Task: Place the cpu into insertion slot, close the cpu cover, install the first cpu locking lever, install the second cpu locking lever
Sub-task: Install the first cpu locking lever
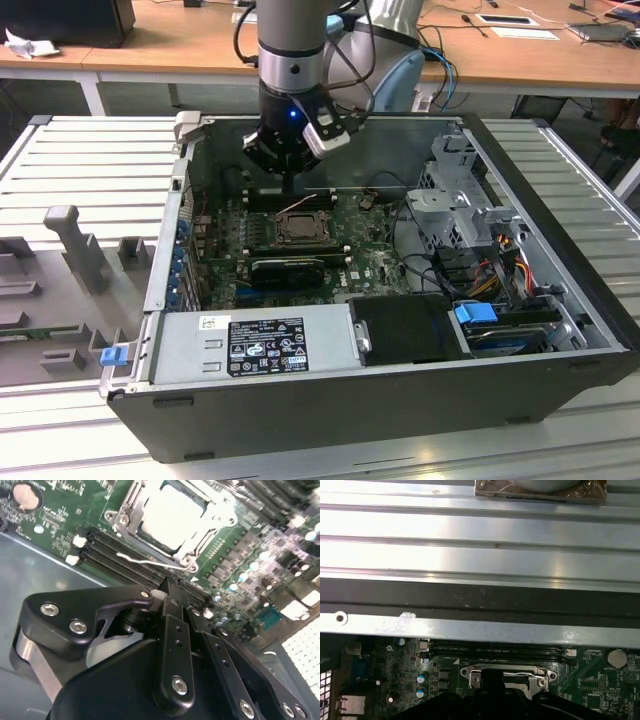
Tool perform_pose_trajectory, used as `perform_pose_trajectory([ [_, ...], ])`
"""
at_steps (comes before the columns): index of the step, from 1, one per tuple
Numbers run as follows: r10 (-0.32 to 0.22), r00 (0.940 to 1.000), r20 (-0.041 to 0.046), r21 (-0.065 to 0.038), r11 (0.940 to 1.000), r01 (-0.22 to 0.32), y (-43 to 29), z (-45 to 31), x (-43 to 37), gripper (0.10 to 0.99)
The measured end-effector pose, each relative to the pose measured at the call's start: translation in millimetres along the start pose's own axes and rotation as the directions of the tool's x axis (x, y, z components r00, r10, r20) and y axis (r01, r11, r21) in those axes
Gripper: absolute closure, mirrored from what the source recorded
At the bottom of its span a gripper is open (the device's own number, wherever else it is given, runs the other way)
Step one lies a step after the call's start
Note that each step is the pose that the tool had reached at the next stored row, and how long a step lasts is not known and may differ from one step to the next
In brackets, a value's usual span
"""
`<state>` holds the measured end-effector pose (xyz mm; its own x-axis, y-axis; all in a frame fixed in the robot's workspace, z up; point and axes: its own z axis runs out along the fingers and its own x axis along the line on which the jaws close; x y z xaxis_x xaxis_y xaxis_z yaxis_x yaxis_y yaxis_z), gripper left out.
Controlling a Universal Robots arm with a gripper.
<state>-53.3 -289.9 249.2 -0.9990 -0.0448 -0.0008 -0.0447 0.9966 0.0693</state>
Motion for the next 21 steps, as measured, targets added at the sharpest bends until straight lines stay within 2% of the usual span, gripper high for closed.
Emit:
perform_pose_trajectory([
  [1,0.0,1.0,0.0004,-0.006,1.0,0.0,-0.1,1.2,-0.8,0.98],
  [6,-0.003,1.0,0.0002,-0.007,1.0,0.003,-1.1,14.9,-2.9,0.98],
  [7,-0.005,1.0,0.0002,-0.013,0.9999,0.005,-1.2,16.2,-3.7,0.98],
  [12,-0.005,1.0,0.0011,-0.031,0.9995,0.005,-1.3,19.4,-9.9,0.98],
  [21,-0.006,1.0,0.0011,-0.032,0.9995,0.006,0.8,23.5,-14.5,0.98],
])
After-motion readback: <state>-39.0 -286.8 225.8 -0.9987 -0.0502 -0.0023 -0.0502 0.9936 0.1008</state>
